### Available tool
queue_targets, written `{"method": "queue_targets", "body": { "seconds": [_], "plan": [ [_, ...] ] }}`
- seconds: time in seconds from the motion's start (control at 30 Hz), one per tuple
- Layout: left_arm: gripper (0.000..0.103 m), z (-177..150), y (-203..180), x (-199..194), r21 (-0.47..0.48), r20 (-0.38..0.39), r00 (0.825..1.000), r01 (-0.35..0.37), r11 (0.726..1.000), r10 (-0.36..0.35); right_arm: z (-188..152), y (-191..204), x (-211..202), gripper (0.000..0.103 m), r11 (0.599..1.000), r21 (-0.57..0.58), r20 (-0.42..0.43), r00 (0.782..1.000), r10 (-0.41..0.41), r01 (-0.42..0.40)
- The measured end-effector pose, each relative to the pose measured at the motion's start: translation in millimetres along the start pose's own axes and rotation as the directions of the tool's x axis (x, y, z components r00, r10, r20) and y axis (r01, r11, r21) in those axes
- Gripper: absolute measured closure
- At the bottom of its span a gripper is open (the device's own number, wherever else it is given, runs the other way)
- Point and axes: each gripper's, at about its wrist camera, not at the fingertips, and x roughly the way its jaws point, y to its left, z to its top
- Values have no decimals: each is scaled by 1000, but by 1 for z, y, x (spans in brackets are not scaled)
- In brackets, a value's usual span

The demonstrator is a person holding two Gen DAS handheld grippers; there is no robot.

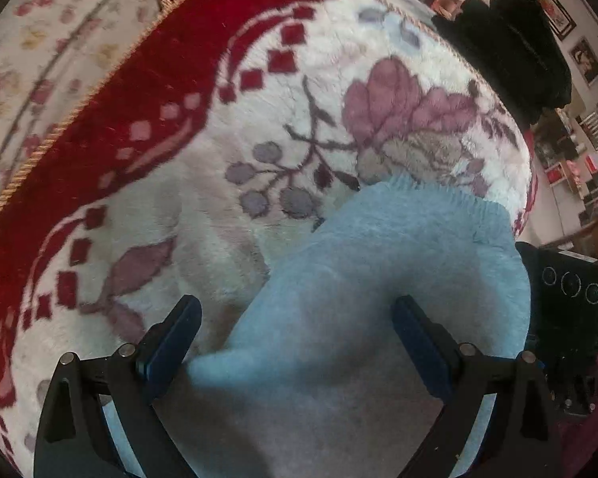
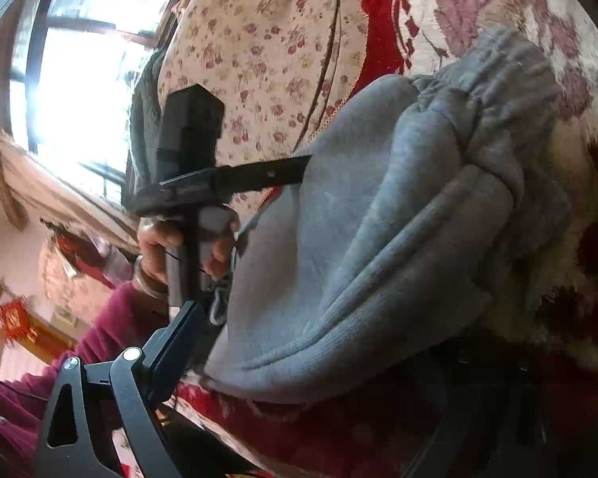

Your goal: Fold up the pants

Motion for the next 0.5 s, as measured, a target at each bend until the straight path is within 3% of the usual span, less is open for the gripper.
{"method": "queue_targets", "body": {
  "seconds": [0.13, 0.2, 0.23, 0.3, 0.37, 0.43, 0.5],
  "plan": [
    [7, 1, 3, 13, -27, -19, 998, 62, 998, -63, 4, 2, 3, 13, 1000, -2, -8, 1000, -6, 6],
    [13, -1, 1, 17, -26, -12, 998, 54, 998, -54, 6, 1, 8, 27, 999, -10, -26, 999, -43, 43],
    [16, -2, -1, 17, -24, -2, 999, 44, 999, -44, 7, -2, 11, 43, 998, -4, -33, 997, -63, 63],
    [26, -3, 0, 12, -45, 18, 998, 57, 997, -57, 10, -7, 12, 51, 999, 32, -42, 998, -41, 42],
    [54, -3, 1, 4, -73, 35, 996, 80, 994, -78, 13, -5, 12, 56, 999, 23, -42, 998, -39, 40],
    [71, -4, 4, -7, -97, 67, 995, 84, 992, -78, 15, 0, 12, 60, 999, 7, -39, 999, -35, 35],
    [77, -6, 6, -15, -131, 91, 992, 103, 986, -92, 19, 9, 10, 64, 999, -24, -31, 999, -21, 20]
  ]
}}
